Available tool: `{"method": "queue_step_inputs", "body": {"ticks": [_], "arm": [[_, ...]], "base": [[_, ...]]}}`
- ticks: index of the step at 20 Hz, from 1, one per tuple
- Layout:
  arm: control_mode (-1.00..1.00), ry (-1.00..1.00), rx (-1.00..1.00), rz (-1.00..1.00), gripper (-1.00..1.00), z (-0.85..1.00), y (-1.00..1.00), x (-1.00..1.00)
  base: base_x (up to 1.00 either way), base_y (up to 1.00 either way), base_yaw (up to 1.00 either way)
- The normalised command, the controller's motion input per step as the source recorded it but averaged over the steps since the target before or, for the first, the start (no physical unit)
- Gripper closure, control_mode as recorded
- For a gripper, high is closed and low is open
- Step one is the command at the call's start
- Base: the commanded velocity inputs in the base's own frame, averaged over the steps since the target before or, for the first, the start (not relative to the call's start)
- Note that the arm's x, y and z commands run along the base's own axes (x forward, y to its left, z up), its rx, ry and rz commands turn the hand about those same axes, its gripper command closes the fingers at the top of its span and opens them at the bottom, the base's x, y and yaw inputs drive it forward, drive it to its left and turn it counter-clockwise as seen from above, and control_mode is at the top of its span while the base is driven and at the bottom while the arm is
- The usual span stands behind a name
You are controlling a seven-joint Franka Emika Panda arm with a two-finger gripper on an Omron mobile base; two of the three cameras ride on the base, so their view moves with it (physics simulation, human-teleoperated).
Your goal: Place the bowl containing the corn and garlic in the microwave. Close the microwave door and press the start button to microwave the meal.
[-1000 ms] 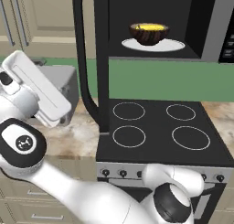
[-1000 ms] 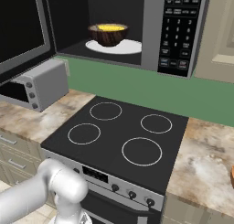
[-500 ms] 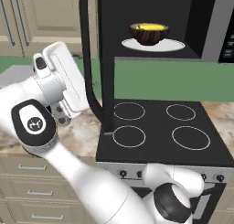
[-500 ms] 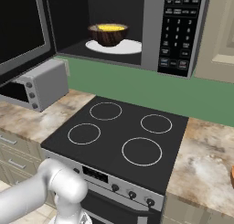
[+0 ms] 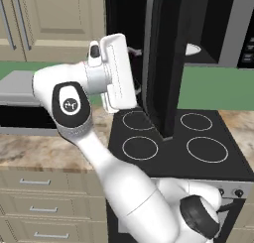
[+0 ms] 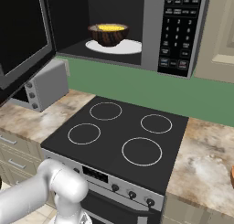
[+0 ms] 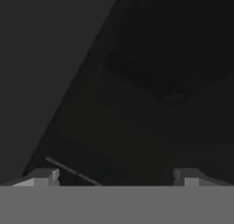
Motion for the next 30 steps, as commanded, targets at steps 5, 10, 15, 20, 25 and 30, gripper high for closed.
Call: {"method": "queue_step_inputs", "body": {"ticks": [5, 10, 15, 20, 25, 30], "arm": [[-1.0, -0.13, 0.17, -0.14, -1.0, 0.03, -1.0, 0.0], [-1.0, -0.15, 0.19, -0.03, -1.0, 0.0, -0.99, 0.0], [-1.0, -0.16, 0.21, 0.01, -1.0, 0.0, -0.78, 0.0], [-1.0, -0.2, 0.17, 0.12, -1.0, 0.0, -0.45, 0.12], [-1.0, -0.25, 0.14, 0.29, -1.0, 0.0, -0.45, 0.32], [-1.0, -0.28, 0.11, 0.36, -1.0, -0.03, -0.34, 0.37]], "base": [[0.0, 0.0, 0.0], [0.0, 0.0, 0.0], [0.0, 0.0, 0.0], [0.0, 0.0, 0.0], [0.0, 0.0, 0.0], [0.0, 0.0, 0.0]]}}
